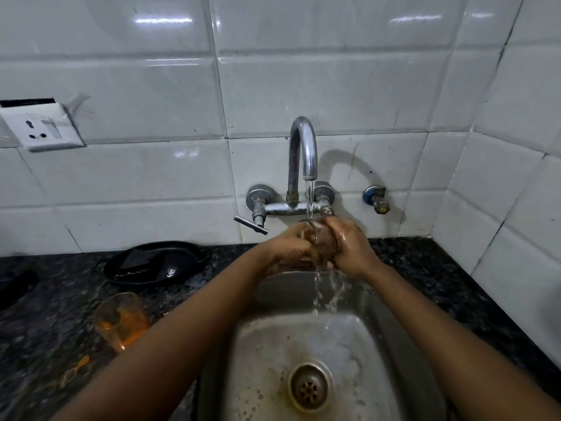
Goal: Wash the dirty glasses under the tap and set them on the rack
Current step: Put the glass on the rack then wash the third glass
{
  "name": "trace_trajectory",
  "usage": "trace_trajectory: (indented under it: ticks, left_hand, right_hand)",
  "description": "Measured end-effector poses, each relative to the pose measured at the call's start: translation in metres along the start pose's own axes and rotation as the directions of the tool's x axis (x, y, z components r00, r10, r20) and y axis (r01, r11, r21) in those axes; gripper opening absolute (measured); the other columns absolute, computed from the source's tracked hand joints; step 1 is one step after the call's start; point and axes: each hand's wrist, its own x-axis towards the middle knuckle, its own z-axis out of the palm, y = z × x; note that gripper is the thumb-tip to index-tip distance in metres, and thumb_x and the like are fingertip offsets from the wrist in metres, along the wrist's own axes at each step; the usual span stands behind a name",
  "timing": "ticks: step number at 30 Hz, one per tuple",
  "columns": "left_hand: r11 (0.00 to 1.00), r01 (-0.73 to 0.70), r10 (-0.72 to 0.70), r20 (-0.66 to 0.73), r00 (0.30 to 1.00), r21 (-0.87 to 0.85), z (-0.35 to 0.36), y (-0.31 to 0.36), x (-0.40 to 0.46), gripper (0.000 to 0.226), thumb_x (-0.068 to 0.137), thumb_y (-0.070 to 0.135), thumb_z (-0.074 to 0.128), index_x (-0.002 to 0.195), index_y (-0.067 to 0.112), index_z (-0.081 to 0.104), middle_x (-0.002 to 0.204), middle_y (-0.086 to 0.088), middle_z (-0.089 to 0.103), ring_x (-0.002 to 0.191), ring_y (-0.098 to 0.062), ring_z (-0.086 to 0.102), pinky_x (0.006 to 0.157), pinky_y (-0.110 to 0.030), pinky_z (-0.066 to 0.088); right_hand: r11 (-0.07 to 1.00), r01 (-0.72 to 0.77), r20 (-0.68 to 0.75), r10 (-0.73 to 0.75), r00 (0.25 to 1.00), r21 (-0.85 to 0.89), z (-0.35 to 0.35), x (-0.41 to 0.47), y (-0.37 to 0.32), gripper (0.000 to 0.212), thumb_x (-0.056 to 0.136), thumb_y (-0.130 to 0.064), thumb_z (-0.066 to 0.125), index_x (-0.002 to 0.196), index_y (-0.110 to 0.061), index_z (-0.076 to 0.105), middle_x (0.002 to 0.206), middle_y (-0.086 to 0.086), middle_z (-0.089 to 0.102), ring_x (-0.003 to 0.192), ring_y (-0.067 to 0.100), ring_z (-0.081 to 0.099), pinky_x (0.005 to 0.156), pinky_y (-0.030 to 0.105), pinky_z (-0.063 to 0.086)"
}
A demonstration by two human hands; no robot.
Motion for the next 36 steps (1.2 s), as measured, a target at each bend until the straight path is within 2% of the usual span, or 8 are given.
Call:
trace_trajectory:
  ticks: [3,8,11,14,24,27,31,36]
  left_hand:
    - [0.902,-0.114,0.121,0.01,0.993,0.417,0.0,-0.006,0.003,0.06,0.062,-0.01,0.067,0.12,0.0,0.054,0.123,-0.023,0.058,0.116,-0.037,0.055,0.098,-0.043,0.047]
    - [-0.392,-0.186,0.406,0.351,0.844,0.901,-0.011,-0.022,0.007,0.057,0.075,0.006,0.067,0.127,0.024,0.055,0.136,-0.004,0.054,0.126,-0.021,0.051,0.105,-0.054,0.036]
    - [0.246,-0.107,0.105,0.083,0.991,0.963,-0.004,-0.024,0.0,0.042,0.093,0.022,0.047,0.134,0.015,0.045,0.138,-0.009,0.05,0.129,-0.023,0.044,0.114,-0.051,0.025]
    - [0.987,-0.091,0.104,-0.092,0.99,0.135,0.009,-0.019,-0.011,0.031,0.097,0.03,0.04,0.112,0.009,0.057,0.103,-0.001,0.066,0.095,-0.013,0.063,0.078,-0.026,0.055]
    - [0.992,0.031,-0.111,-0.725,0.679,-0.123,0.02,-0.01,0.028,0.026,0.09,0.022,0.055,0.069,0.008,0.062,0.074,-0.015,0.065,0.066,-0.023,0.06,0.071,-0.039,0.055]
    - [0.999,-0.035,0.033,-0.696,0.718,0.012,0.02,-0.01,0.016,0.034,0.092,0.024,0.052,0.06,0.013,0.055,0.056,-0.006,0.056,0.047,-0.016,0.052,0.057,-0.032,0.05]
    - [0.971,-0.193,0.054,-0.661,0.748,-0.14,0.017,-0.012,0.01,0.034,0.087,0.02,0.06,0.055,0.013,0.052,0.044,0.004,0.052,0.039,-0.01,0.047,0.048,-0.026,0.043]
    - [0.998,0.06,-0.054,-0.675,0.736,-0.014,0.02,-0.011,0.018,0.034,0.089,0.026,0.059,0.059,0.012,0.056,0.047,0.002,0.054,0.037,-0.007,0.048,0.044,-0.02,0.043]
  right_hand:
    - [0.994,0.024,0.056,-0.018,0.998,-0.106,-0.004,0.0,-0.003,0.06,0.063,-0.013,0.079,0.116,-0.017,0.051,0.116,0.008,0.059,0.109,0.026,0.051,0.09,0.044,0.049]
    - [0.941,0.101,0.174,-0.046,0.984,-0.322,-0.012,-0.003,-0.008,0.057,0.07,-0.015,0.073,0.121,-0.019,0.047,0.125,0.007,0.053,0.115,0.026,0.045,0.093,0.04,0.045]
    - [0.917,0.033,0.159,0.034,0.987,-0.399,-0.019,-0.004,-0.007,0.056,0.072,-0.025,0.073,0.121,-0.022,0.045,0.122,0.006,0.054,0.112,0.025,0.048,0.091,0.039,0.045]
    - [0.891,-0.11,0.108,0.174,0.979,-0.441,-0.021,-0.01,-0.009,0.054,0.07,-0.036,0.072,0.114,-0.02,0.045,0.11,0.007,0.058,0.098,0.026,0.056,0.081,0.034,0.046]
    - [0.688,-0.057,-0.109,-0.032,0.994,-0.724,0.028,-0.043,-0.038,0.066,0.05,-0.023,0.084,0.108,-0.006,0.056,0.078,0.012,0.063,0.061,0.025,0.062,0.052,0.033,0.05]
    - [0.954,-0.292,0.222,0.301,0.927,-0.074,-0.001,-0.04,-0.03,0.069,0.063,-0.027,0.081,0.118,-0.007,0.046,0.101,0.01,0.062,0.084,0.026,0.064,0.071,0.039,0.055]
    - [0.39,-0.714,0.662,0.285,0.694,0.581,-0.014,-0.044,-0.02,0.024,0.081,-0.007,0.064,0.104,-0.002,0.058,0.084,0.013,0.069,0.067,0.021,0.067,0.064,0.034,0.057]
    - [0.892,-0.361,0.125,0.405,0.906,-0.273,0.009,-0.047,-0.046,0.044,0.081,-0.02,0.067,0.115,-0.006,0.042,0.103,0.01,0.058,0.091,0.027,0.06,0.067,0.027,0.046]
